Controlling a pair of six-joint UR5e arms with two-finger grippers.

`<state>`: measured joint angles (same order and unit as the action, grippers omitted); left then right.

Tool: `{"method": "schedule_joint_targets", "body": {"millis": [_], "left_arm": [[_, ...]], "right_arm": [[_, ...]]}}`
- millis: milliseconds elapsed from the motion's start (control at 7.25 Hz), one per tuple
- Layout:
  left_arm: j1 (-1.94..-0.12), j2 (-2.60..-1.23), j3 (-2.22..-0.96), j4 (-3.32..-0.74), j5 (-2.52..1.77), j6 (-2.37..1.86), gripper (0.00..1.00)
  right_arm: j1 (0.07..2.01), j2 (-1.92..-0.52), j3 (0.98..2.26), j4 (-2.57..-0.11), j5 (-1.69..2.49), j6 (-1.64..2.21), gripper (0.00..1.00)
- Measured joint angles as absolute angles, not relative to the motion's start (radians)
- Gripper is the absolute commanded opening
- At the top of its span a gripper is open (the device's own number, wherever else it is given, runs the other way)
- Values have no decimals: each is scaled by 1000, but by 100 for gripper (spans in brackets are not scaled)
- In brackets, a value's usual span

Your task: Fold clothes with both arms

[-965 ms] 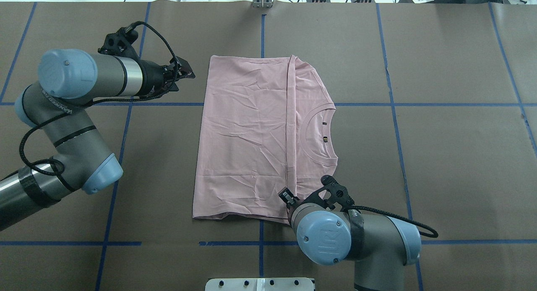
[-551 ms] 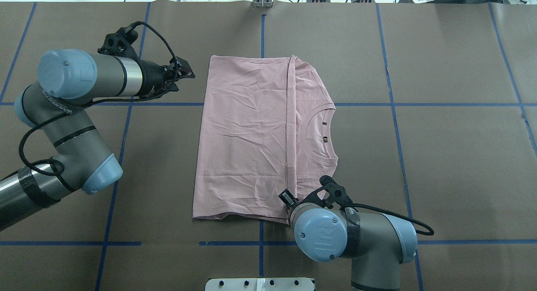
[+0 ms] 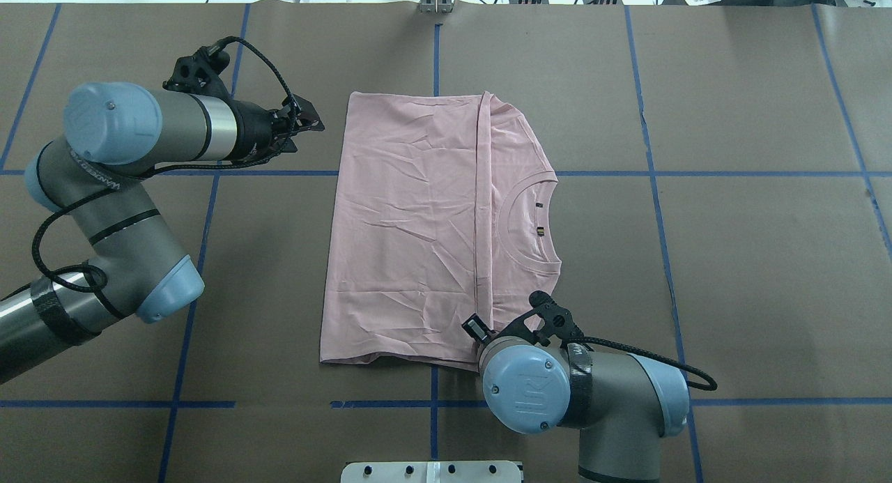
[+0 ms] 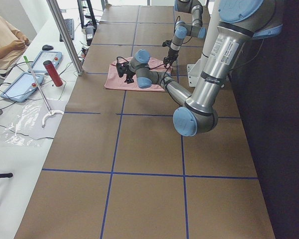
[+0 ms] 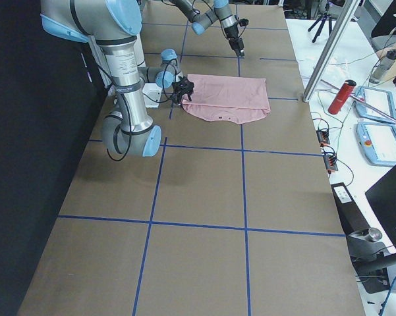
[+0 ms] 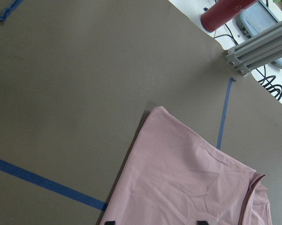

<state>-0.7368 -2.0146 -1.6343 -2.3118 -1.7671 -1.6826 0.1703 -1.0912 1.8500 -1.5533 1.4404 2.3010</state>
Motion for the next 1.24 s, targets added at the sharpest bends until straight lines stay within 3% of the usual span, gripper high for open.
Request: {"method": "schedule_joint_targets", "body": {"millis": [551,689,827,965,1241], "left_arm": [[-734,-2016,-1638,-2313,-1767,-1700,65],[-733,-2016,-1639,-2313,-1766,-1702,65],[-732,-2016,-1640,-2313,-1766,-1703,65],[-732,-2016,-1641,-2313,-1766,-1704,65],[-732,-2016,-1644,-2313,-1767,-1704,65]], "right_arm": [[170,-1091,1848,-1555,1440,2301,67],[170,-1091,1847,-1555,1440,2301,56],[170,-1091,1847,-1555,1440,2301,10],[170,-1091,1847,-1555,1440,2303,0],[170,-1091,1846,-1553,1441,2308,0]]}}
